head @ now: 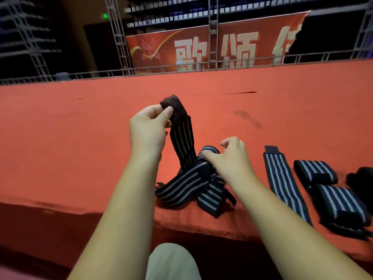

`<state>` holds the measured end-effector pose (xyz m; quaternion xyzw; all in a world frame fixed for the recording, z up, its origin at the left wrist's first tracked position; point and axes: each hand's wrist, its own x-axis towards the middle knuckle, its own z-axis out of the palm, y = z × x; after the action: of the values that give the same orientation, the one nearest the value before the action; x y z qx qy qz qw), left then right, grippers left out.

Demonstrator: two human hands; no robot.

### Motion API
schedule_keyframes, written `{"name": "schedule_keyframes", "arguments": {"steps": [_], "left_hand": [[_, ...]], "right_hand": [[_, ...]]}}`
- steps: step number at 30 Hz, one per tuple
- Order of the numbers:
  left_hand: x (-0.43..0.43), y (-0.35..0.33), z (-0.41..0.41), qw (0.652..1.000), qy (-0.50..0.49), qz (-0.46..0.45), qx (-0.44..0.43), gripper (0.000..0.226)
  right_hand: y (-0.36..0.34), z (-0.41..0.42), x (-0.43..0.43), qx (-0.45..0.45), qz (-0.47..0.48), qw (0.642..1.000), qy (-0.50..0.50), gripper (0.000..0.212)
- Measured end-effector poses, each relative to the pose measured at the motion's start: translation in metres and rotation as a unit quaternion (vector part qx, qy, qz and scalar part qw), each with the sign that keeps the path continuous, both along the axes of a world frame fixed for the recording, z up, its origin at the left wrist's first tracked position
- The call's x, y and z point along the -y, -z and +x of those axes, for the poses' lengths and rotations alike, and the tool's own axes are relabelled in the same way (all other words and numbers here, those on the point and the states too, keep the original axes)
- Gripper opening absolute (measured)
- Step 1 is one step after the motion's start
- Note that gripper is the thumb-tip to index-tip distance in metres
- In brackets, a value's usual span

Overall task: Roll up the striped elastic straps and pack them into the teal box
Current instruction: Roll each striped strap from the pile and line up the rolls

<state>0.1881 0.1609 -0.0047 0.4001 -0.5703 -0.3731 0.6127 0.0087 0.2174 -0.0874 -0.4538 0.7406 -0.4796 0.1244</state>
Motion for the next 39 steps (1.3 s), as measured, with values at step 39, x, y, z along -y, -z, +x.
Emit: {"name": "schedule_keyframes", "arguments": {"steps": [39], "left_hand": [[0.044, -0.019, -0.029, 0.998, 0.038, -0.008, 0.051, 0.012]], "right_hand": [[-0.195, -0.04, 0.003, 0.213, -0.252, 0.937, -0.118, 0.017]]}}
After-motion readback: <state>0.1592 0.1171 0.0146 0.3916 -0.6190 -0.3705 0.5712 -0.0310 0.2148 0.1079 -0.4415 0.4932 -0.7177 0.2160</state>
